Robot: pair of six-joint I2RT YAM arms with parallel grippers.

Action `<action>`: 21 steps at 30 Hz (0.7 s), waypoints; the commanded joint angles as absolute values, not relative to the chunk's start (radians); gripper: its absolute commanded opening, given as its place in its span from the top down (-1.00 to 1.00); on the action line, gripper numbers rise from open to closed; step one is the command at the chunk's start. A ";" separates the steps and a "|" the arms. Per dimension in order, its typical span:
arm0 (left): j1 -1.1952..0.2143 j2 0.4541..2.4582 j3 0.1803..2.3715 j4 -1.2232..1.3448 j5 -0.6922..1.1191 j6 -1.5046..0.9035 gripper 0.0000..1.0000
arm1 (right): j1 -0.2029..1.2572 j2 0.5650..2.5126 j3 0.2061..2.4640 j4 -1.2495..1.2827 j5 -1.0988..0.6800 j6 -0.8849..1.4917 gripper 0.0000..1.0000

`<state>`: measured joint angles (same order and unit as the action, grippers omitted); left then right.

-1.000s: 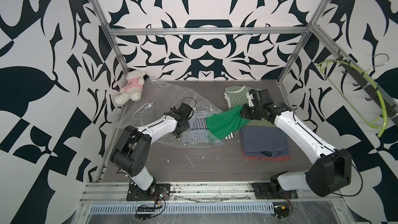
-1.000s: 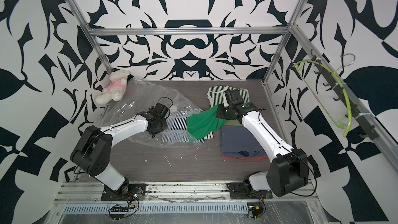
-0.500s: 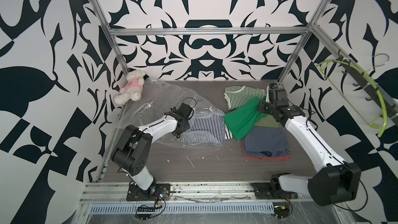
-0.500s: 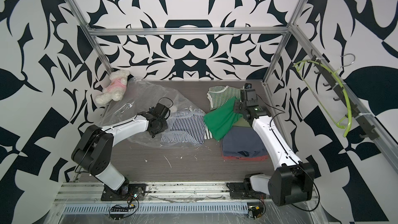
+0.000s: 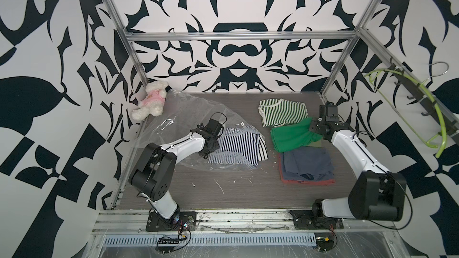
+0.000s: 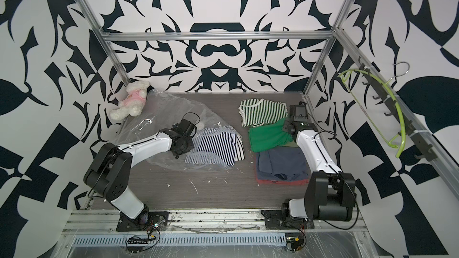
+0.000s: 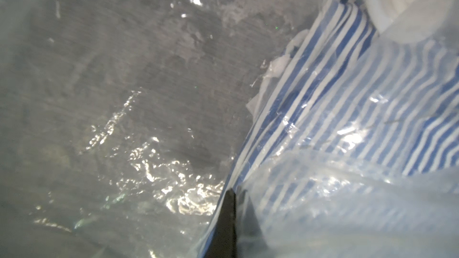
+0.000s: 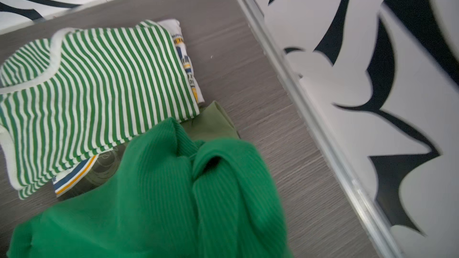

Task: Take the tank top out of the vacuum bag
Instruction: Take out the tank top from the vacuum bag, then adjust the tank top at the center of the board.

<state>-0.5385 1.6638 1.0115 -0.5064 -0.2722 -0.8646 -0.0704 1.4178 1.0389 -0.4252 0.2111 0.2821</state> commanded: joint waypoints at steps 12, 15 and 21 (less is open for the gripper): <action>-0.531 1.693 1.043 -0.530 -0.272 -0.857 1.00 | 0.205 1.270 1.097 -0.577 0.193 0.207 -0.67; -0.531 1.694 1.052 -0.533 -0.272 -0.856 1.00 | 0.352 1.351 1.124 -0.602 0.218 0.192 -0.67; -0.532 1.671 1.037 -0.545 -0.288 -0.853 1.00 | 0.546 1.557 1.187 -0.688 0.367 0.184 -0.69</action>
